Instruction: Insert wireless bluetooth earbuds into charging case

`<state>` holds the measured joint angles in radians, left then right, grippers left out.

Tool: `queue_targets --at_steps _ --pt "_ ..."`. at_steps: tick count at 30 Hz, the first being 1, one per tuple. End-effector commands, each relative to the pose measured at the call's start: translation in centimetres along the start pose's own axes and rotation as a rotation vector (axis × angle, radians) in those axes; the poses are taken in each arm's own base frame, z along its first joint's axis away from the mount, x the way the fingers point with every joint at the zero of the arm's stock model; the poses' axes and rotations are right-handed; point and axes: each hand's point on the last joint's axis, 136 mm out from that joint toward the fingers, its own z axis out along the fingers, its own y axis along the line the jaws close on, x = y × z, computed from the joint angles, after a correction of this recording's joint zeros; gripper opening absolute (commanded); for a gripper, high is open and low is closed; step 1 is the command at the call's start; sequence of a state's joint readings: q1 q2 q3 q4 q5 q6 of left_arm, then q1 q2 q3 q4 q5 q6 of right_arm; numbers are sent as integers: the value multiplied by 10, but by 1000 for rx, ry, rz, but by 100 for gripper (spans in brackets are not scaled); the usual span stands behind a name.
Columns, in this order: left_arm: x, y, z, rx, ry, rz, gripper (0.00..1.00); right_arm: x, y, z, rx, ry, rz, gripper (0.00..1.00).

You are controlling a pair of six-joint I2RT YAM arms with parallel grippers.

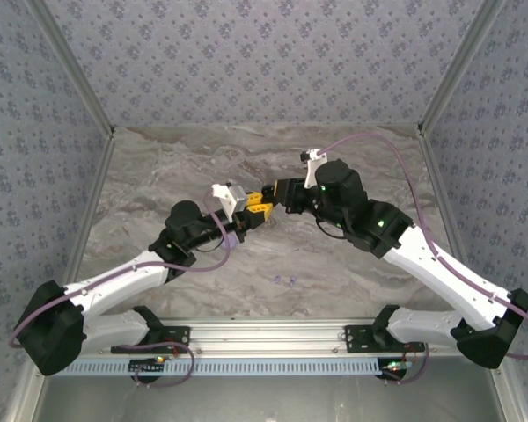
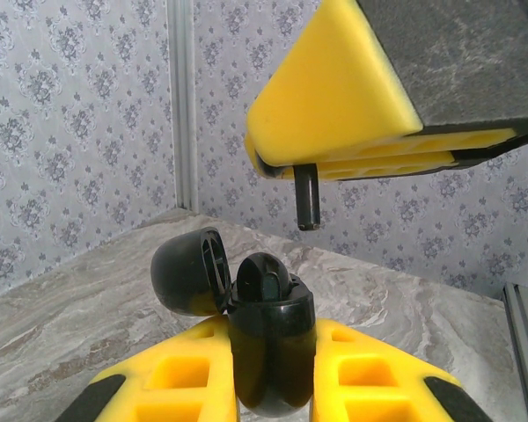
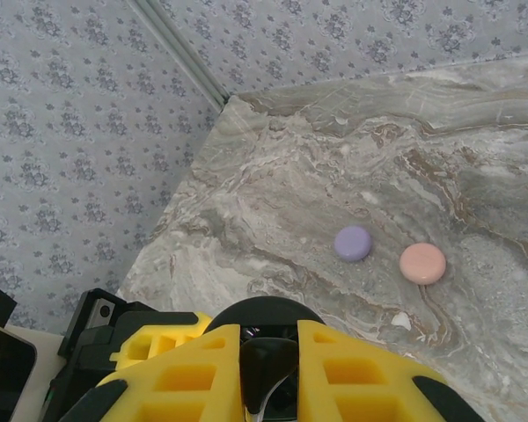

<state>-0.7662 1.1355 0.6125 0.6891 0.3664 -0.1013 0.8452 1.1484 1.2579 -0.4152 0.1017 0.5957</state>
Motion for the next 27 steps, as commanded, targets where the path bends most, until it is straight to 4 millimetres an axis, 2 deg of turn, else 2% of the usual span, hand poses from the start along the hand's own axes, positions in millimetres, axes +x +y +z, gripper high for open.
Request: queue_targets --at_steps 1,9,20,27 --pt "-29 -6 2 23 -78 16 0 7 -8 5 34 9 13 20" --pt "-31 -6 1 23 -81 16 0 14 -8 14 36 33 15 20" --pt "-31 -5 1 18 -81 16 0 18 -7 15 28 54 17 21" --pt "-34 -5 0 14 -91 18 0 31 -9 16 25 108 15 22"
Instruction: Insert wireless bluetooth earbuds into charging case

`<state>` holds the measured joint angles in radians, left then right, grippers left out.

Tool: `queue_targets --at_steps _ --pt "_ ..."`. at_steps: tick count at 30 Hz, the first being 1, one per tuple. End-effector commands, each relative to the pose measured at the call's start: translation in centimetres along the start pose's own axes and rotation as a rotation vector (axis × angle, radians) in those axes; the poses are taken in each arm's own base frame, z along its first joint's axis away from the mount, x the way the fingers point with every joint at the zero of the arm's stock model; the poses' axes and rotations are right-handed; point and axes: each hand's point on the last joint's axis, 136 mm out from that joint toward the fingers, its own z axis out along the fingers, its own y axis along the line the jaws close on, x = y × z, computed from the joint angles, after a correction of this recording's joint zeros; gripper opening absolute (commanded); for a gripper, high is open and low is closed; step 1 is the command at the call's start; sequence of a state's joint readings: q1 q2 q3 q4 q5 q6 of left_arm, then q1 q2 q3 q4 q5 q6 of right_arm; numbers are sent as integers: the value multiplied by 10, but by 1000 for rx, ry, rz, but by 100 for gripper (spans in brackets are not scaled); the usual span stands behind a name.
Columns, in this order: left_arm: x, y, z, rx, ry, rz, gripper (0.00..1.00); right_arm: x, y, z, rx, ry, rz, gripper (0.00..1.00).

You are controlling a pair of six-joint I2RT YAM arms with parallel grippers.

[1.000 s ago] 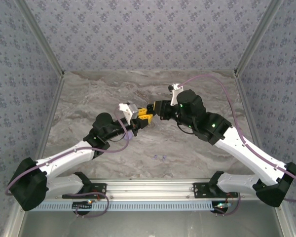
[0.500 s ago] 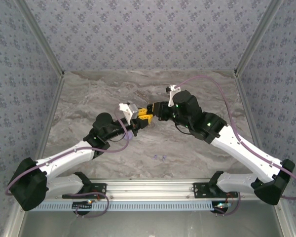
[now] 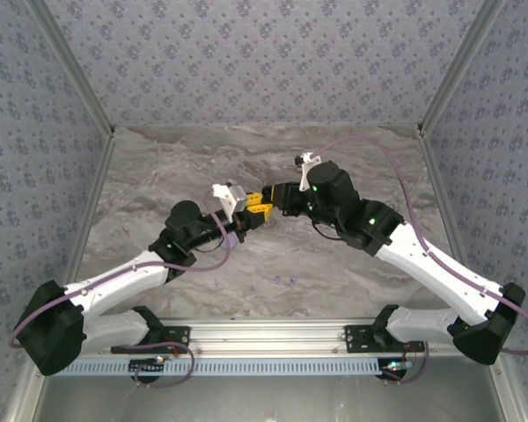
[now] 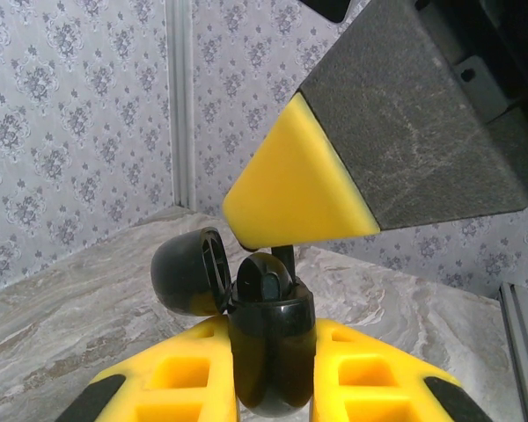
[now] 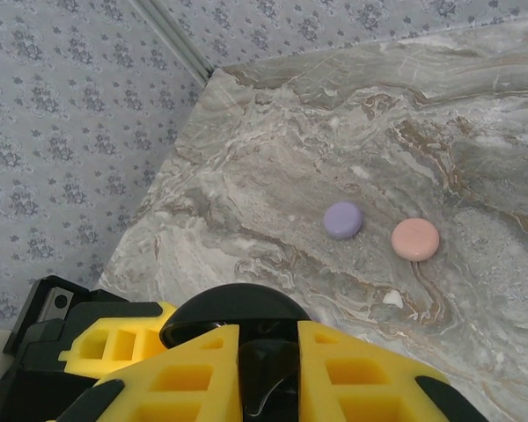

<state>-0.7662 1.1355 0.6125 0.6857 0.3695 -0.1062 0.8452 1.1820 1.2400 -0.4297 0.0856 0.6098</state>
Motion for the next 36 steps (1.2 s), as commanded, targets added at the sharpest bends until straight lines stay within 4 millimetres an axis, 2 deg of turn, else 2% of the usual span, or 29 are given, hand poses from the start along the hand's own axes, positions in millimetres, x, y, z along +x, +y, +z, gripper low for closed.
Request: queue_targets --at_steps 1,6,9,12,15,17,19,20,24,28,36 --pt "-35 -5 0 12 -96 24 0 14 -1 3 -3 53 6 23" --pt "-39 -6 -1 13 -104 26 0 13 5 4 -44 62 12 32" --pt "-39 -7 -1 17 -105 27 0 4 9 0 -77 44 22 41" --pt "-41 -8 -2 20 -111 27 0 -11 11 -13 -100 5 -9 51" --pt "-45 -9 -4 22 -118 29 0 -25 6 -28 -120 -47 -33 66" --pt "-46 -10 -5 27 -122 28 0 -30 2 -35 -160 -74 -37 82" --pt "-49 -12 -6 36 -128 25 0 -17 -9 -28 -201 -40 -18 97" --pt "-50 -14 -6 43 -128 24 0 -15 -9 -26 -237 -28 -2 100" --pt "-53 -17 -6 64 -132 15 0 -7 -3 -16 -354 18 35 100" --pt "-53 -17 -5 65 -131 12 0 -3 14 -10 -464 59 25 100" --pt "-48 -16 -2 66 -115 -5 0 -10 43 -13 -604 45 17 100"
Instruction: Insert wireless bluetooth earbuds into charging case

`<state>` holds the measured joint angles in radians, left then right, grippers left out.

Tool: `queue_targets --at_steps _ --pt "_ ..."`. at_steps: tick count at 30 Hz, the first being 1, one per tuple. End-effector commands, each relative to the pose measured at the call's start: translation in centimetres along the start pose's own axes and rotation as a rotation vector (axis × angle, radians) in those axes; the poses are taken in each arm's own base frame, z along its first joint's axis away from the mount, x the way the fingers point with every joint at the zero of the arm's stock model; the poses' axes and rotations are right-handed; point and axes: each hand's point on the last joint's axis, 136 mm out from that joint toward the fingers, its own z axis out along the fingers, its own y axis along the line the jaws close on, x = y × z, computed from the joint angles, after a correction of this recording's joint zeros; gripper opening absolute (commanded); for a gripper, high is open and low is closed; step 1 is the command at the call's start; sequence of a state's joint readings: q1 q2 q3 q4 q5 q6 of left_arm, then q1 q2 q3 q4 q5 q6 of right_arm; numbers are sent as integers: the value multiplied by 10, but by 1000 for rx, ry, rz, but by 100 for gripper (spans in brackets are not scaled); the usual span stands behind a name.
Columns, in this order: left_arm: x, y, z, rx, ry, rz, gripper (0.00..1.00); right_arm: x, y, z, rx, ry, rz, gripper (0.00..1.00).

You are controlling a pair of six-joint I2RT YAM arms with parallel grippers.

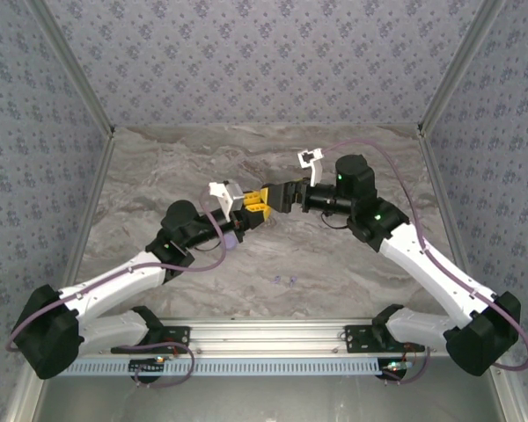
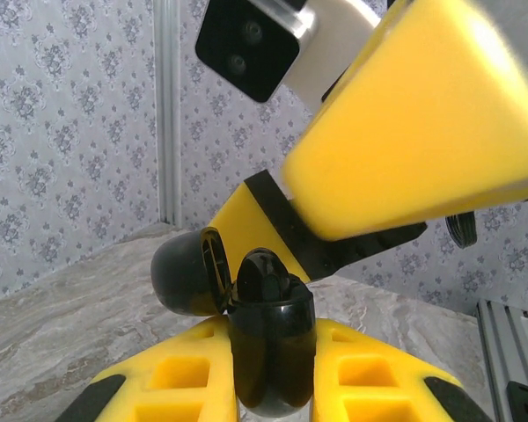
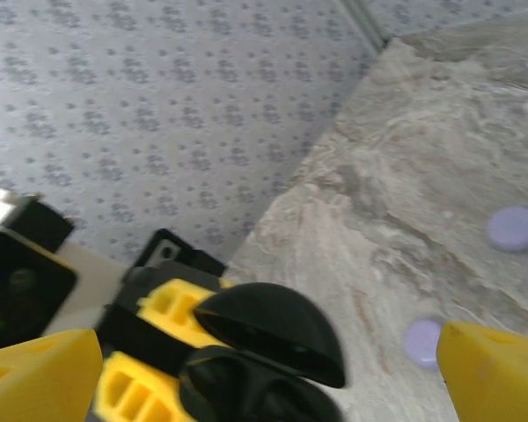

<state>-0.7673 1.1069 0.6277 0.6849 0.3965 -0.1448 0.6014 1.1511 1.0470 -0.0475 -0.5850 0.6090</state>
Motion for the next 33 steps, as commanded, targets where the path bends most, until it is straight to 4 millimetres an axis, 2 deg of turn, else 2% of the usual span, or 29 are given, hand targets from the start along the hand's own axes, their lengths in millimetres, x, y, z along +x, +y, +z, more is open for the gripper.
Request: queue_targets --at_steps 1,5,9,14,26,33 --pt "-30 -8 3 34 -76 16 0 -6 26 3 -127 -3 -14 100" --pt "-29 -7 3 31 -72 12 0 -8 39 4 -170 12 -21 98" --pt "-27 -6 3 24 -65 9 0 -12 48 -1 -193 7 -37 89" --pt "-25 -5 2 17 -57 9 0 -12 60 -12 -221 -4 -79 83" --pt "-20 -3 3 6 -39 5 0 -7 60 -30 -189 -51 -157 79" --pt "-18 -2 3 3 -33 1 0 -1 52 -30 -154 -37 -157 78"
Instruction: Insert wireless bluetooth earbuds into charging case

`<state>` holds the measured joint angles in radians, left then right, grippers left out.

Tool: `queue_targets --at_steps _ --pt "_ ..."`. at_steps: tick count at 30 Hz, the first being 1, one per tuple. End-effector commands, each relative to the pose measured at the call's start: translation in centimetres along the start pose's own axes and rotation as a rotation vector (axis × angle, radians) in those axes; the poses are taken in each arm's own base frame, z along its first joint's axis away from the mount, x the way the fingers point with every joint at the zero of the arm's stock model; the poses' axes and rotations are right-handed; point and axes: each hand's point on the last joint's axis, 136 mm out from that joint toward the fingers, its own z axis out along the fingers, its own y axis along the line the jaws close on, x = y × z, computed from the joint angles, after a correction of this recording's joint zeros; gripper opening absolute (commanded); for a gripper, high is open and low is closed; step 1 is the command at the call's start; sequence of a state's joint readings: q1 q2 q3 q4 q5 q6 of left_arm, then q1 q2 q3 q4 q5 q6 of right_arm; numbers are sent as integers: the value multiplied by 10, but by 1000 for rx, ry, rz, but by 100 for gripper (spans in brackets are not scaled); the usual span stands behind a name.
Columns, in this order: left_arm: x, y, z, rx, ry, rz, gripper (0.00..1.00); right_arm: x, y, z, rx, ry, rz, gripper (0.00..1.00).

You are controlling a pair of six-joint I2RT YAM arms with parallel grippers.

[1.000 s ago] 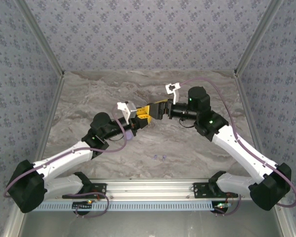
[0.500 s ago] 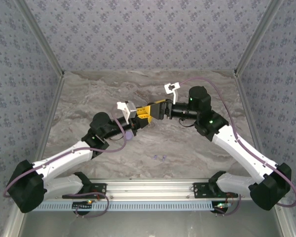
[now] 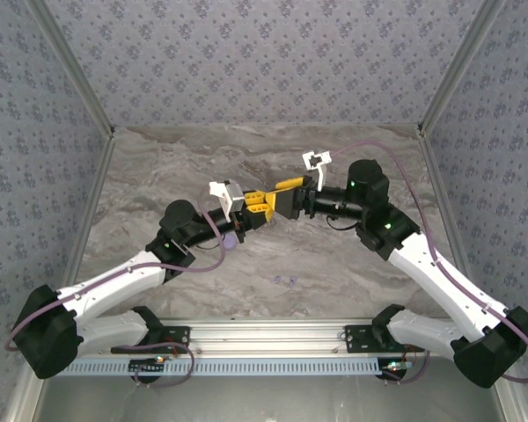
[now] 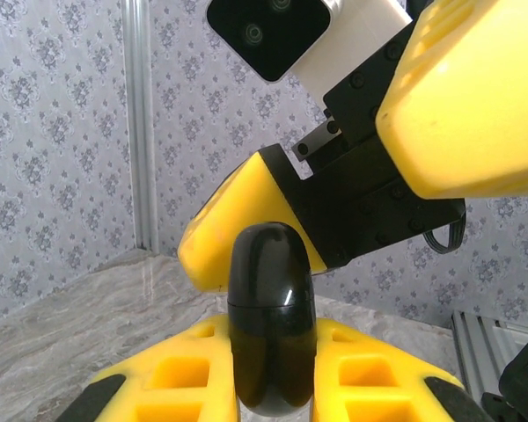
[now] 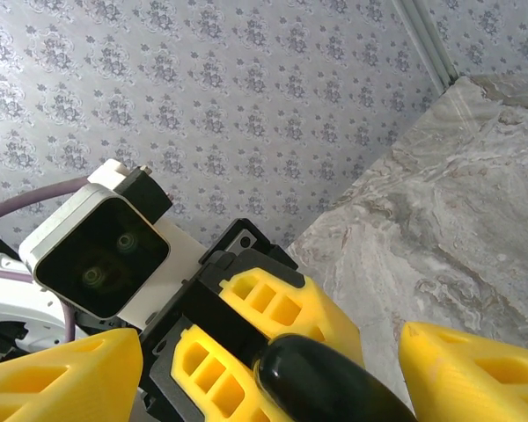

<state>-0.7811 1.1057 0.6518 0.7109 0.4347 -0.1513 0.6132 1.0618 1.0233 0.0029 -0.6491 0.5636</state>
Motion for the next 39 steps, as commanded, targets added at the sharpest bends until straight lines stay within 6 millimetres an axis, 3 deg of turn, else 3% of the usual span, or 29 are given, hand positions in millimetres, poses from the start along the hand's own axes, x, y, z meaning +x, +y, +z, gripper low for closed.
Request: queue_targets --at_steps 1,5,8,14,18,22,26,33,39 --pt "-3 12 0 -56 5 -9 0 0 16 -8 -42 -1 -46 78" --pt "-2 12 1 -58 7 -12 0 0 15 -10 -28 -5 -56 79" --pt "-1 13 1 -63 10 -17 0 2 4 -10 34 7 -46 80" --pt "5 25 -1 -131 50 -54 0 -2 -63 -36 440 -23 9 94" --pt "23 44 -8 -213 110 -140 0 -9 -92 -59 526 -121 127 100" --pt "57 79 -24 -335 179 -315 0 -3 -116 -84 617 -173 202 100" --pt "107 105 -32 -440 336 -473 0 21 -141 -112 785 -132 267 100" --pt "182 122 -17 -506 551 -722 0 40 -154 -123 836 -112 308 100" --pt "231 125 -7 -547 679 -871 0 48 -159 -128 859 -97 322 100"
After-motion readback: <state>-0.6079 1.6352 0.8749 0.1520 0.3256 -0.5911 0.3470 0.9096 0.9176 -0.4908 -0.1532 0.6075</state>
